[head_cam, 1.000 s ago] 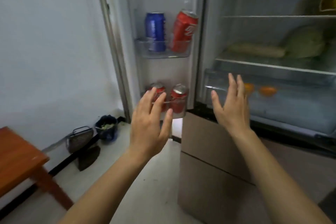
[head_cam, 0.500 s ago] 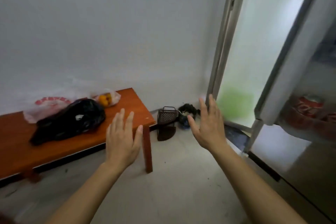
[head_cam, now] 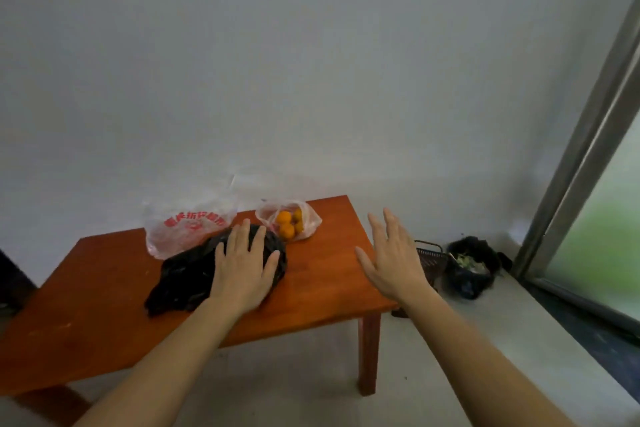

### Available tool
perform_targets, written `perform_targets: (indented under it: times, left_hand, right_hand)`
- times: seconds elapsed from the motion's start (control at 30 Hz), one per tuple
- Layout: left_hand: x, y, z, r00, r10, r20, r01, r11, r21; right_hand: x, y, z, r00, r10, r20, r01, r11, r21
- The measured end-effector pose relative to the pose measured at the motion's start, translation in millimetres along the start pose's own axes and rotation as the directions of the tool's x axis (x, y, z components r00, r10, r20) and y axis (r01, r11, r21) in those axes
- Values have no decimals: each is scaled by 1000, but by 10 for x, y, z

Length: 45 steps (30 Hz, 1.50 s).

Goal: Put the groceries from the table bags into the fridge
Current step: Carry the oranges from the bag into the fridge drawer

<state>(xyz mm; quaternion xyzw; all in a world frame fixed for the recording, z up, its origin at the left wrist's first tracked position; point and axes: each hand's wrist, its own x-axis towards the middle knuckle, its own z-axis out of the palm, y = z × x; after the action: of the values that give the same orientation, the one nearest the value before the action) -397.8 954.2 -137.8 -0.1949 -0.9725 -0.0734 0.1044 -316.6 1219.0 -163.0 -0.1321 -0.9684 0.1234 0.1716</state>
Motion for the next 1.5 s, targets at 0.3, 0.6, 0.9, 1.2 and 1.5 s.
perform_targets:
  times: [0.3, 0.6, 0.9, 1.2, 1.5]
  left_hand:
    - [1083, -562, 566, 993, -30, 112, 36, 998, -55]
    - [2796, -1362, 1597, 949, 117, 292, -83, 989, -126]
    - [4091, -1738, 2390, 821, 393, 414, -232, 892, -388]
    - [4706, -1640, 3125, 760, 379, 527, -169, 900, -402]
    - [5158, -1260, 3706, 627, 228, 745, -124, 973, -194]
  right_hand:
    - [1413, -324, 806, 977, -79, 198, 64, 994, 85]
    - [2781, -645, 1834, 926, -20, 377, 2, 999, 49]
    - [3768, -962, 2738, 827, 7, 563, -61, 995, 77]
    - [3923, -761, 3961, 667, -17, 744, -80, 992, 94]
    - [3770, -587, 4172, 692, -110, 714, -74, 972, 222]
